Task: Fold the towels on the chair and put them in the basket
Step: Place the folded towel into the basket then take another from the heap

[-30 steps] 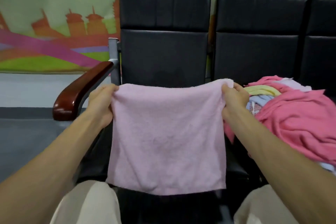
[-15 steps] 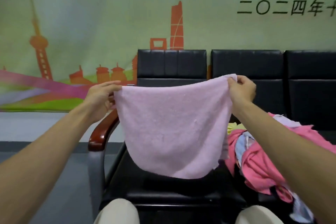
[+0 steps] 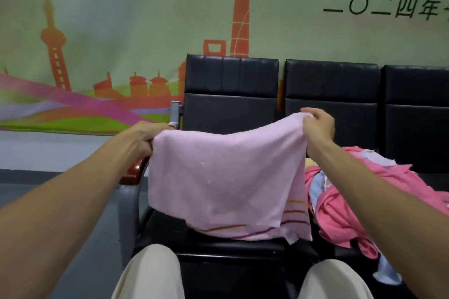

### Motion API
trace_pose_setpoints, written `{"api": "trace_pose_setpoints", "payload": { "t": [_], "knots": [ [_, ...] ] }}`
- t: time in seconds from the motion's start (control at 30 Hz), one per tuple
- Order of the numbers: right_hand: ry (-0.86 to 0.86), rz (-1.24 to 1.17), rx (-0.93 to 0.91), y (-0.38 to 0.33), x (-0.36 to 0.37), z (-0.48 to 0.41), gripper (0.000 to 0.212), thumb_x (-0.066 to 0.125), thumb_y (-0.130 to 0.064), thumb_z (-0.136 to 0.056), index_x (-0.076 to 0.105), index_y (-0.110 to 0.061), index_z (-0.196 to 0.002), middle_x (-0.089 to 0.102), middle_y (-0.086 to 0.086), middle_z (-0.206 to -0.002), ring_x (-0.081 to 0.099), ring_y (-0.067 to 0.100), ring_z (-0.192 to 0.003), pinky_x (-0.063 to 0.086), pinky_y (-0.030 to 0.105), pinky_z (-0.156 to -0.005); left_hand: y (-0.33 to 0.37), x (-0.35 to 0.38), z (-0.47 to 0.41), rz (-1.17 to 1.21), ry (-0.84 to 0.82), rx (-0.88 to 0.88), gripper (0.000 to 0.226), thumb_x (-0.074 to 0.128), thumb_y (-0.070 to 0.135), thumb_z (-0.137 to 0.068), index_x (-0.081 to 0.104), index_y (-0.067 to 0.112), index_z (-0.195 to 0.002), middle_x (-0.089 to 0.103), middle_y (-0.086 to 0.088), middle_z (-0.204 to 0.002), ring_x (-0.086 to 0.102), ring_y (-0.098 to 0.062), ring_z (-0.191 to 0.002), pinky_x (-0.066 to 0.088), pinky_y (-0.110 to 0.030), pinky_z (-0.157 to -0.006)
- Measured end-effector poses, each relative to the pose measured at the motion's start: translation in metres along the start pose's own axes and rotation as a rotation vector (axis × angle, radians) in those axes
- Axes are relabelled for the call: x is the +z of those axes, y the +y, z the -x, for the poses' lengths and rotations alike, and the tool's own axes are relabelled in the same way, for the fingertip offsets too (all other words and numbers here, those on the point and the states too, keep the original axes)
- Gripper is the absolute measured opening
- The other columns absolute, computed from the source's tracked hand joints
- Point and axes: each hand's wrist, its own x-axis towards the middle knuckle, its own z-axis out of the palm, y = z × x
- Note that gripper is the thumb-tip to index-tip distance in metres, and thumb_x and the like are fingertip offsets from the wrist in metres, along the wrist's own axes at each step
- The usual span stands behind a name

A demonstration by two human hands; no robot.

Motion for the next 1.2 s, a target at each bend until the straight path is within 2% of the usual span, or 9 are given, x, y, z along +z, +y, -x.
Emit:
{"api": "trace_pose_setpoints", "payload": {
  "t": [0.17,0.33,0.47,0.53,0.73,0.9,1.0,1.13,1.2],
  "knots": [
    [0.058,-0.035,-0.013,0.006,-0.002,-0.004,0.026,0.053,-0.008,-0.091,0.069,-0.018,-0.109,0.062,0.0,-0.106,0.055,0.017,-0.097,0.046,0.028,-0.08,-0.01,0.002,-0.012,0.148,0.041,0.031,0.024,0.05,-0.001,-0.084,0.069,0.008,-0.072,0.055,-0.002,-0.053,0.049,-0.01,-0.036,0.042,-0.016,-0.039],
    [0.056,0.016,-0.086,0.004,-0.004,-0.012,0.03,0.055,-0.005,-0.088,0.071,-0.016,-0.111,0.067,0.002,-0.109,0.057,0.016,-0.095,0.045,0.024,-0.078,0.003,0.004,-0.008,0.259,0.141,0.274,0.019,0.07,-0.002,-0.079,0.071,0.004,-0.097,0.068,-0.007,-0.082,0.063,-0.016,-0.068,0.053,-0.021,-0.056],
    [0.023,0.12,-0.179,-0.003,-0.007,-0.02,0.032,0.063,-0.003,-0.085,0.07,-0.011,-0.116,0.068,0.006,-0.109,0.061,0.019,-0.099,0.049,0.025,-0.082,0.012,0.001,-0.004,-0.155,0.298,0.53,0.035,0.08,0.001,-0.074,0.071,0.005,-0.107,0.069,-0.007,-0.095,0.066,-0.022,-0.086,0.057,-0.033,-0.08],
    [0.049,0.173,-0.211,-0.007,-0.008,-0.024,0.027,0.068,-0.005,-0.084,0.072,-0.013,-0.11,0.068,0.007,-0.107,0.062,0.022,-0.101,0.051,0.028,-0.082,0.015,-0.004,-0.006,-0.416,0.45,0.671,0.027,0.079,0.007,-0.077,0.073,0.004,-0.104,0.071,-0.008,-0.095,0.064,-0.02,-0.087,0.054,-0.034,-0.085],
    [0.058,0.291,-0.366,-0.013,-0.002,-0.011,0.02,0.066,-0.013,-0.091,0.072,-0.009,-0.109,0.066,0.006,-0.102,0.059,0.017,-0.093,0.046,0.024,-0.079,0.018,-0.001,-0.005,-0.574,0.613,0.788,0.01,0.055,0.009,-0.095,0.059,0.001,-0.099,0.051,-0.009,-0.099,0.046,-0.02,-0.089,0.036,-0.03,-0.076],
    [0.094,0.359,-0.398,-0.012,-0.005,-0.004,0.014,0.063,-0.017,-0.093,0.068,-0.006,-0.1,0.052,0.012,-0.118,0.05,0.016,-0.09,0.042,0.024,-0.077,0.016,-0.007,0.003,-0.585,0.582,0.777,0.004,0.063,0.002,-0.089,0.063,0.002,-0.093,0.063,-0.011,-0.094,0.056,-0.024,-0.088,0.046,-0.036,-0.074],
    [0.02,0.41,-0.344,-0.006,-0.011,0.001,0.018,0.057,-0.019,-0.096,0.066,-0.005,-0.103,0.062,0.013,-0.104,0.055,0.02,-0.086,0.044,0.031,-0.071,0.011,-0.01,0.014,-0.668,0.565,0.827,0.013,0.071,-0.007,-0.078,0.067,0.003,-0.085,0.064,-0.009,-0.084,0.058,-0.022,-0.08,0.043,-0.028,-0.068],
    [-0.047,0.443,-0.316,-0.001,-0.021,0.006,0.013,0.066,-0.018,-0.09,0.073,-0.008,-0.095,0.069,0.011,-0.091,0.063,0.024,-0.085,0.052,0.034,-0.07,0.007,-0.017,0.02,-0.807,0.533,0.877,0.025,0.061,-0.012,-0.078,0.073,-0.002,-0.098,0.071,-0.016,-0.092,0.063,-0.025,-0.083,0.048,-0.026,-0.074],
    [-0.057,0.453,-0.338,-0.004,-0.024,0.009,0.01,0.069,-0.013,-0.089,0.074,-0.006,-0.094,0.069,0.012,-0.092,0.061,0.021,-0.084,0.05,0.032,-0.07,0.004,-0.016,0.022,-0.914,0.498,0.855,0.02,0.055,-0.009,-0.081,0.073,-0.004,-0.084,0.065,-0.013,-0.069,0.058,-0.024,-0.065,0.043,-0.023,-0.056]
  ]
}}
